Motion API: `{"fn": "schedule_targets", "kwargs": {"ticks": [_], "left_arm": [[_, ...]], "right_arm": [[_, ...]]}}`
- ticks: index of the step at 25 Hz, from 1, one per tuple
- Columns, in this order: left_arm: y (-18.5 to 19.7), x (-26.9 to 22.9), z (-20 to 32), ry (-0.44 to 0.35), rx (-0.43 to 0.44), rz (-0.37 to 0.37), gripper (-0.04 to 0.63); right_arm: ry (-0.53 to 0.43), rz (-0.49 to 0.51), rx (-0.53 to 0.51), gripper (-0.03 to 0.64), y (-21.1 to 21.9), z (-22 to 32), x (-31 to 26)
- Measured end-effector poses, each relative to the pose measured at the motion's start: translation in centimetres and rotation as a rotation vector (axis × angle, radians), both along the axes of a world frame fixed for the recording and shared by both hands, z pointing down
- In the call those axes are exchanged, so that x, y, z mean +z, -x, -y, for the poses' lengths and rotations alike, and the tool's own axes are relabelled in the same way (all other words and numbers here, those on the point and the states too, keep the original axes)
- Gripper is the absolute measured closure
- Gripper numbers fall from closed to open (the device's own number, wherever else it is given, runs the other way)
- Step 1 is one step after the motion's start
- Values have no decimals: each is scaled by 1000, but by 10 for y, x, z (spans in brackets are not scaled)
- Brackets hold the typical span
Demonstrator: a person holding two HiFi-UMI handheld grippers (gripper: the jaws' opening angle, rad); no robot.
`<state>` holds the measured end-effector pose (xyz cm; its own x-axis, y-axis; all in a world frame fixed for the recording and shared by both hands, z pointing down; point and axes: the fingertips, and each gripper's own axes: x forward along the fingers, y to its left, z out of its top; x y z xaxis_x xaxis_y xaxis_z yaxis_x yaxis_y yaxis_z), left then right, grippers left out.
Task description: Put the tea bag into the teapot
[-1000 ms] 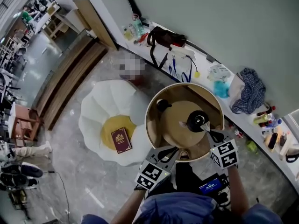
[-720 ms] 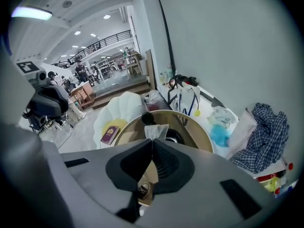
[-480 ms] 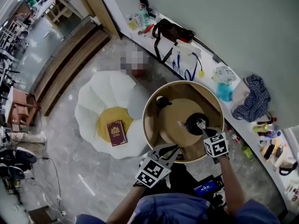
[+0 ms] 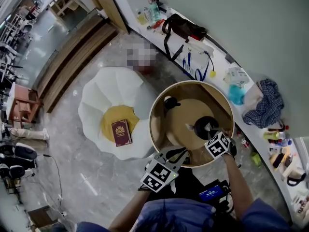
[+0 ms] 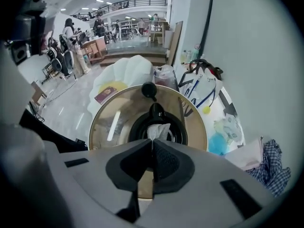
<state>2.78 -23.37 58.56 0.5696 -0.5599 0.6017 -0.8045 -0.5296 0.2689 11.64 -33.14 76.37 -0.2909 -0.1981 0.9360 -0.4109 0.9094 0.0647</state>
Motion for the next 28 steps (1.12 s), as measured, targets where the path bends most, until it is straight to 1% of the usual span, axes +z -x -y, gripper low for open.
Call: {"fn": "schedule_targets", "kwargs": {"ticks": [7,9,12,14,17,24,26,28], "left_arm": [[3,5,-7,21,-10,-2,575],[3,6,-9,26,-10,-1,575],[2,7,-10,27,-12,-3,575],[2,7,-11,25,-15,-2,575],[5,8,-14,25,-18,4,575],[14,12,-24,39,-38,7,575],[15,12,-27,43,-39,8,575],[15,10,-29,42,-40,6,575]], "right_arm": [[30,-57,-22,598,2,9,17],[66,-63,-15,598,3,11,20],[144,-52,-6,598,4,9,20],[177,-54,-16,598,5,8,23],[164,-74,-57,598,9,9,29],[88,-181,-157,598,16,14,34],[78,-186,-164,598,16,15,34],[86,-161,-132,598,14,14,32]]}}
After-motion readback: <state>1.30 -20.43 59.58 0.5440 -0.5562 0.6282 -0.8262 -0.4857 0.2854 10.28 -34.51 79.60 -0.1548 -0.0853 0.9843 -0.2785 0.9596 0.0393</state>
